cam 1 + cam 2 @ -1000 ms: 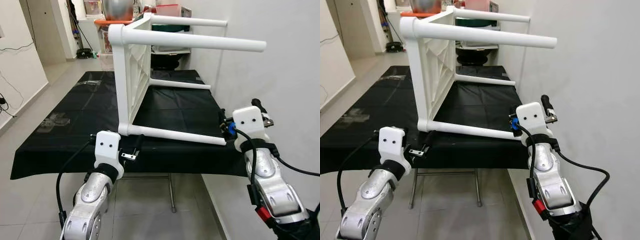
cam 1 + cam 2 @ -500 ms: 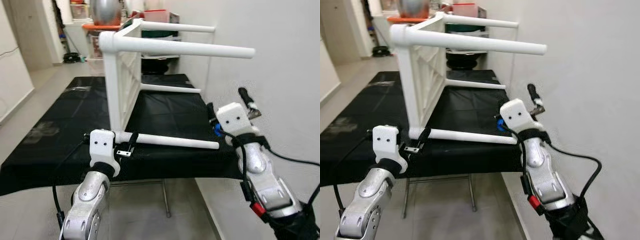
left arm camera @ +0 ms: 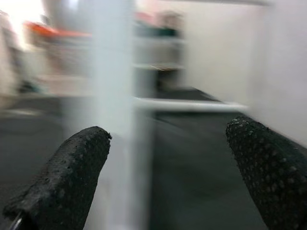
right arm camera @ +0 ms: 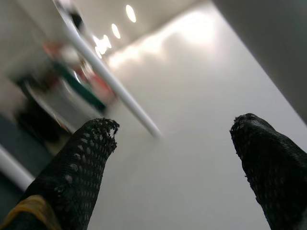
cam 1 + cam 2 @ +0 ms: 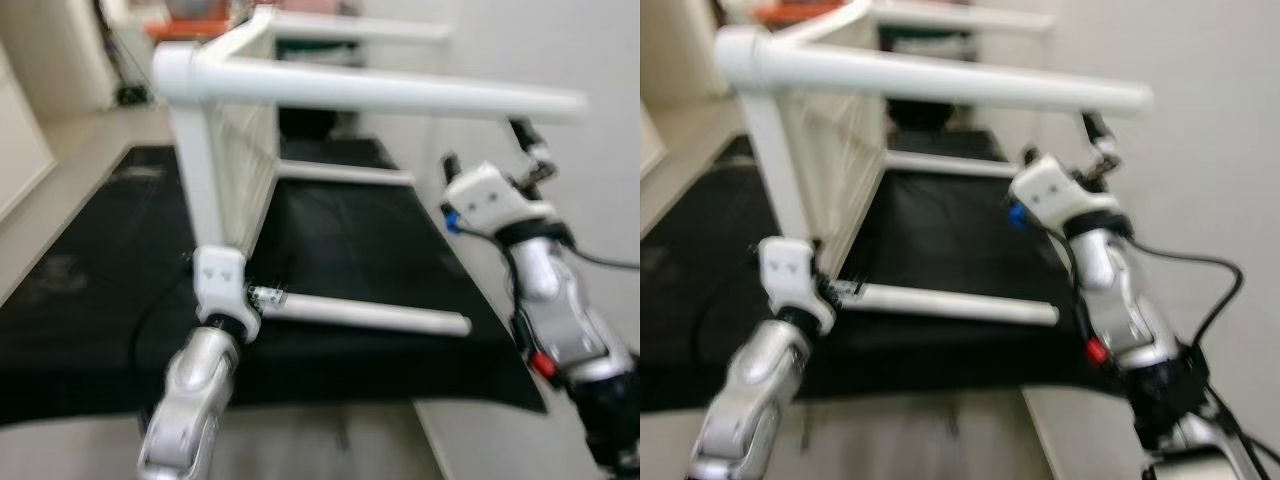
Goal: Building children table
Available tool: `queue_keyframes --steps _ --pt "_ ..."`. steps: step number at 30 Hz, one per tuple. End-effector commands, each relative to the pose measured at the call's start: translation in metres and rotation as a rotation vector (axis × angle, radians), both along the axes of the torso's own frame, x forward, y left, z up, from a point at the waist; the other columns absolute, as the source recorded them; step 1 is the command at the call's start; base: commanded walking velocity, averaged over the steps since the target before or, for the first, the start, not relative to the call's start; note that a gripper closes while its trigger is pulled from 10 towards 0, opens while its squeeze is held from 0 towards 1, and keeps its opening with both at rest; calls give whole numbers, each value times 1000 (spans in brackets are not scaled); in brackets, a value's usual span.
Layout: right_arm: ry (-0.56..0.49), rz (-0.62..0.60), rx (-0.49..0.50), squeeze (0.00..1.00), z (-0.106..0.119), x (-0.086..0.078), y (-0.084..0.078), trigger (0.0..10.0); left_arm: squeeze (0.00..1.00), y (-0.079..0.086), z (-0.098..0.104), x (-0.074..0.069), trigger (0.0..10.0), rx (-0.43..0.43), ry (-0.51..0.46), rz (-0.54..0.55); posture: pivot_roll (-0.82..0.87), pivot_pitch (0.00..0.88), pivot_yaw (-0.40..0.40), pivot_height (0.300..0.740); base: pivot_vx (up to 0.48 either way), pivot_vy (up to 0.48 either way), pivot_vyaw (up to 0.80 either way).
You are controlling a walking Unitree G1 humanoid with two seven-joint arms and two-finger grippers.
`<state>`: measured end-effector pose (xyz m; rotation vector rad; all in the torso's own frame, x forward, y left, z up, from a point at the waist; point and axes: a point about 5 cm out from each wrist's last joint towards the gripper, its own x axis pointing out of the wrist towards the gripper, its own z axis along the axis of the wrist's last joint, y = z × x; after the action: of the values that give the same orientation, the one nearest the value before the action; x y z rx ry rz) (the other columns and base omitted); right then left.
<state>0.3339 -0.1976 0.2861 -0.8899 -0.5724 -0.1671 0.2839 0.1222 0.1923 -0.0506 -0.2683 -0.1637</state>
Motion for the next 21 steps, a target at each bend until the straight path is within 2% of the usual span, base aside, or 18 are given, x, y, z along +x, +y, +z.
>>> queue_keyframes --steps 1,2,3,4,6,8,9,14,17,18,21 --pt "47 53 3 0 -13 -2 9 10000 0 5 -10 0 10000 4 48 8 10 0 -41 740 0 0 0" --pt "122 87 21 0 -23 -1 12 10000 0 4 -10 -1 10000 2 47 0 10 0 -41 740 0 0 0" --pt "122 87 21 0 -23 -1 12 10000 0 4 -10 -1 10000 2 47 0 10 0 -41 740 0 0 0" --pt "183 110 30 0 -33 0 15 10000 0 3 -10 -1 10000 -1 45 -6 10 0 -41 740 0 0 0" --pt "268 136 -6 0 -54 -4 20 10000 0 0 -11 -2 10000 3 44 -22 6 0 -34 740 0 0 0" --pt "284 143 -22 0 -59 -6 21 10000 0 0 -11 -2 10000 5 44 -25 4 0 -33 740 0 0 0" --pt "305 148 -42 0 -68 -13 21 10000 0 -2 -12 -1 10000 8 49 -34 4 0 -33 740 0 0 0" --pt "144 -69 -155 0 -69 -29 -3 10000 0 -3 -14 -1 10000 9 60 -38 -8 0 -30 740 0 0 0" --pt "121 -87 -169 0 -68 -30 -5 10000 0 -3 -14 -1 10000 8 61 -39 -8 0 -30 740 0 0 0" --pt "5 -174 -214 0 -58 -37 -14 10000 0 -3 -16 -1 10000 12 70 -40 -7 0 -28 740 0 0 0" --pt "-65 -208 -222 0 -49 -40 -17 10000 0 -3 -18 0 10000 5 80 -39 -10 0 -27 740 0 0 0"
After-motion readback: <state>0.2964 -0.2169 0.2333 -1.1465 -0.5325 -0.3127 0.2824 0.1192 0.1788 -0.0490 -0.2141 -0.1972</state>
